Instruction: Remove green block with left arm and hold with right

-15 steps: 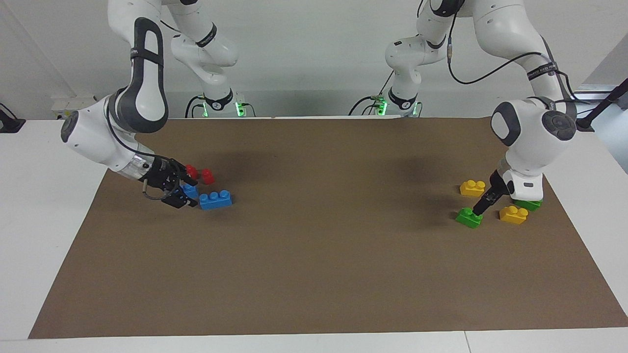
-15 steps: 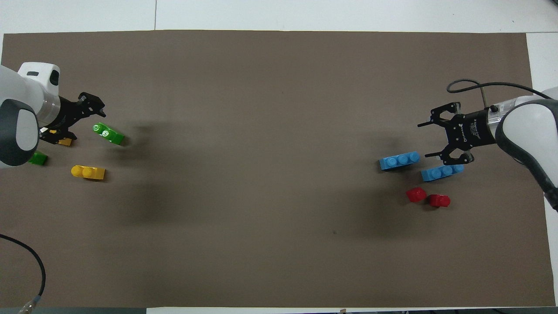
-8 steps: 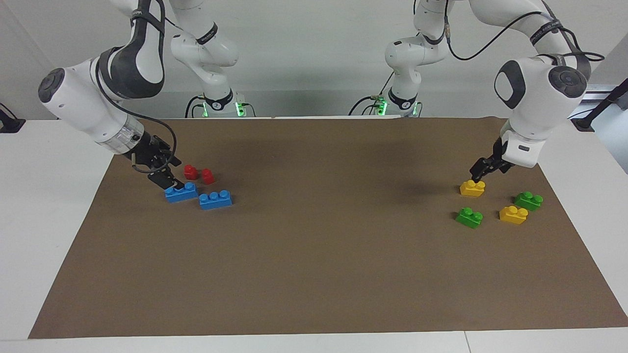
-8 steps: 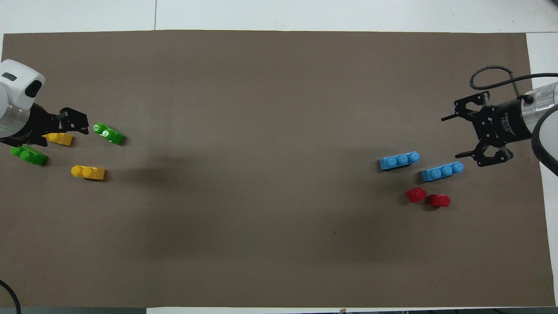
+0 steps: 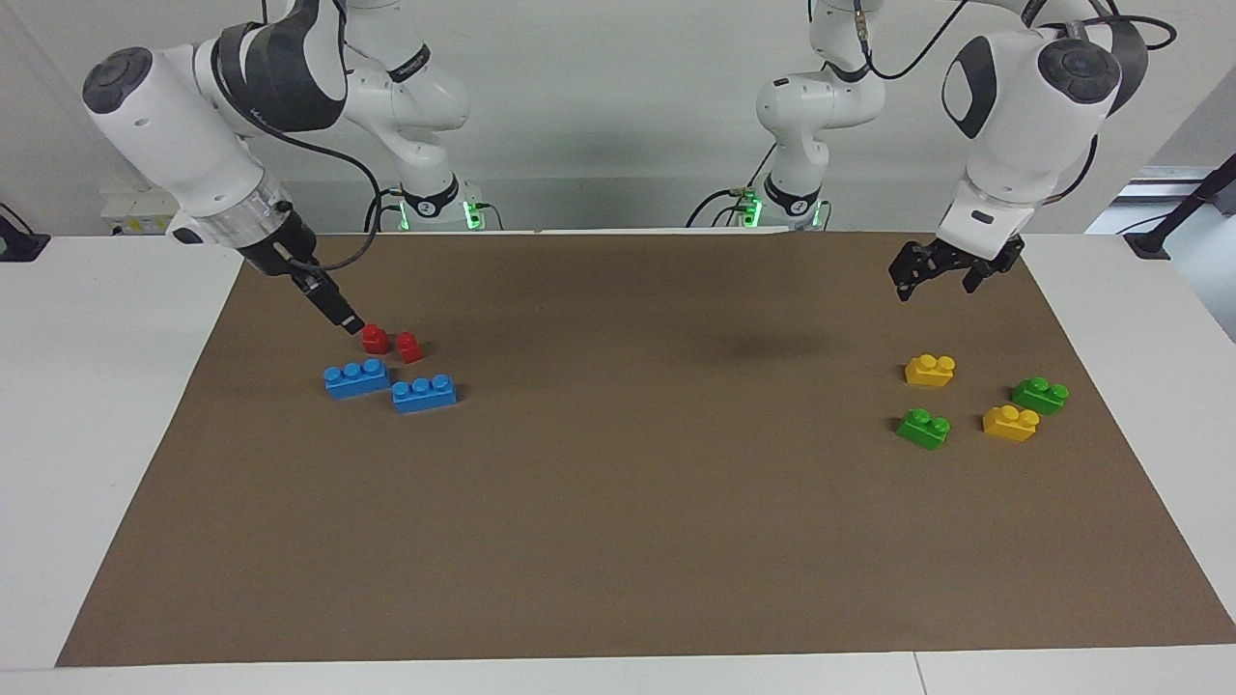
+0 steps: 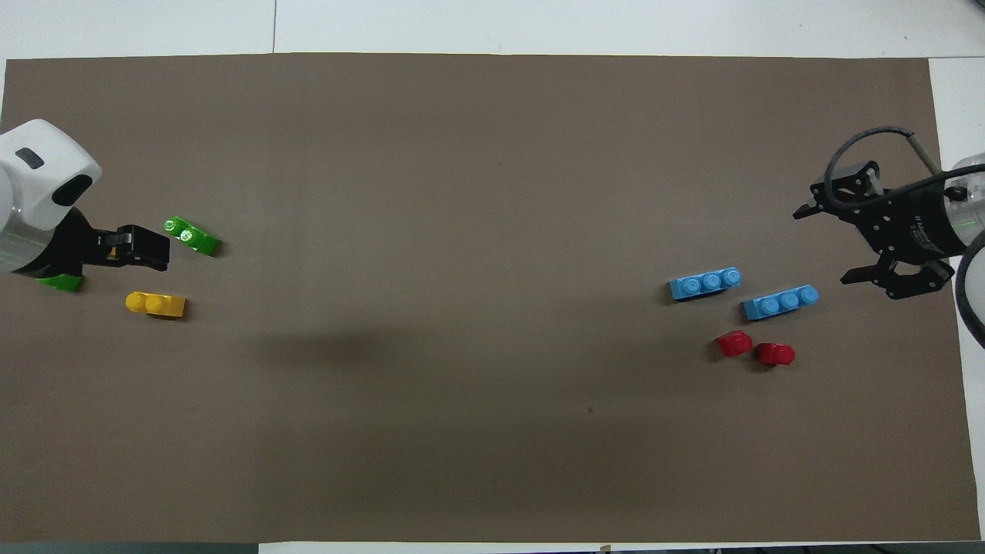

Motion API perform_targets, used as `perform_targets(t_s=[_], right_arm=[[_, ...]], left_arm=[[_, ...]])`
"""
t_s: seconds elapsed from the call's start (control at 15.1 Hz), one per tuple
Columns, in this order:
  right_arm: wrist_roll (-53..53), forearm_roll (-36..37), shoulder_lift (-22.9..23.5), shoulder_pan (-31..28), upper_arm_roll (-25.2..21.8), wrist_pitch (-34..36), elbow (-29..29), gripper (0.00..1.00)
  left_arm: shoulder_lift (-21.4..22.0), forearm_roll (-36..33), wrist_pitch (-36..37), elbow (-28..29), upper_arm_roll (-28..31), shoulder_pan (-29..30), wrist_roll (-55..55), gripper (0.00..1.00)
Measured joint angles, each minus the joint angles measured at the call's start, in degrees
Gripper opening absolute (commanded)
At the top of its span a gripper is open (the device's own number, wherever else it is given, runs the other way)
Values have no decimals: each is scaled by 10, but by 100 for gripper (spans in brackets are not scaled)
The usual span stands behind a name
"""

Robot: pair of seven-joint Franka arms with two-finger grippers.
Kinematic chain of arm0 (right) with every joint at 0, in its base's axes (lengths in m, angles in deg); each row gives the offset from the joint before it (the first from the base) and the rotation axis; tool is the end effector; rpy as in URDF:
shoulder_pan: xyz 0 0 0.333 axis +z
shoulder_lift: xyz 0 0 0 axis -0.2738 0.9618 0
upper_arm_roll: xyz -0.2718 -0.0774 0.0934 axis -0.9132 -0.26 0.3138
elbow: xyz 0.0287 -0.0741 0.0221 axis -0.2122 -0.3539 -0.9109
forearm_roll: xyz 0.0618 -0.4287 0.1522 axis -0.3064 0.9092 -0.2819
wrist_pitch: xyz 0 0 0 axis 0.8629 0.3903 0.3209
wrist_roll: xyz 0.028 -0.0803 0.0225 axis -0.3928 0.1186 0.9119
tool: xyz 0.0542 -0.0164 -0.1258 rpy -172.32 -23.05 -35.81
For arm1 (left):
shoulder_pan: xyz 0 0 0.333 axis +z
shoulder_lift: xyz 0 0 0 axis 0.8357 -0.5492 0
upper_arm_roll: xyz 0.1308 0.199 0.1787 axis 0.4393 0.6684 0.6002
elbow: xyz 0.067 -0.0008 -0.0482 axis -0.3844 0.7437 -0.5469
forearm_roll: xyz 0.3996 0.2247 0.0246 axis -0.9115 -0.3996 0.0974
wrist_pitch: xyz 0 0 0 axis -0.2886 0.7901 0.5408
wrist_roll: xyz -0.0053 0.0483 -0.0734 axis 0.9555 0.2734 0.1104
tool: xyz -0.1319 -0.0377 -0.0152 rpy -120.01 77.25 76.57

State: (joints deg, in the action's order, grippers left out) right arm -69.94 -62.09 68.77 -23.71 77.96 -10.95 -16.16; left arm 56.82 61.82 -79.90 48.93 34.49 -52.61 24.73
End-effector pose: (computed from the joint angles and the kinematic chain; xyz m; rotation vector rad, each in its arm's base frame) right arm 0.6115 -0.0153 0.4939 -2.7959 1.0486 0.1034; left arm 0.5998 -0.0393 0.5134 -3.0491 0.0569 0.0886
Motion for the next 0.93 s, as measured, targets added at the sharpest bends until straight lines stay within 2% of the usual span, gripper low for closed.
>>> perform_targets(t_s=[0.27,0.66,0.93], right_arm=[[154,51,-14,0,-1,41,24,100],[258,76,-24,0,-2,94,50,100],[293,80,-31,0,-1,100,57,100]], left_arm=[[3,41,35,-31,9,1,-6,100],[3,61,42,-36,15,1,-6,100],[6,61,42,-40,13,1,-6,100]])
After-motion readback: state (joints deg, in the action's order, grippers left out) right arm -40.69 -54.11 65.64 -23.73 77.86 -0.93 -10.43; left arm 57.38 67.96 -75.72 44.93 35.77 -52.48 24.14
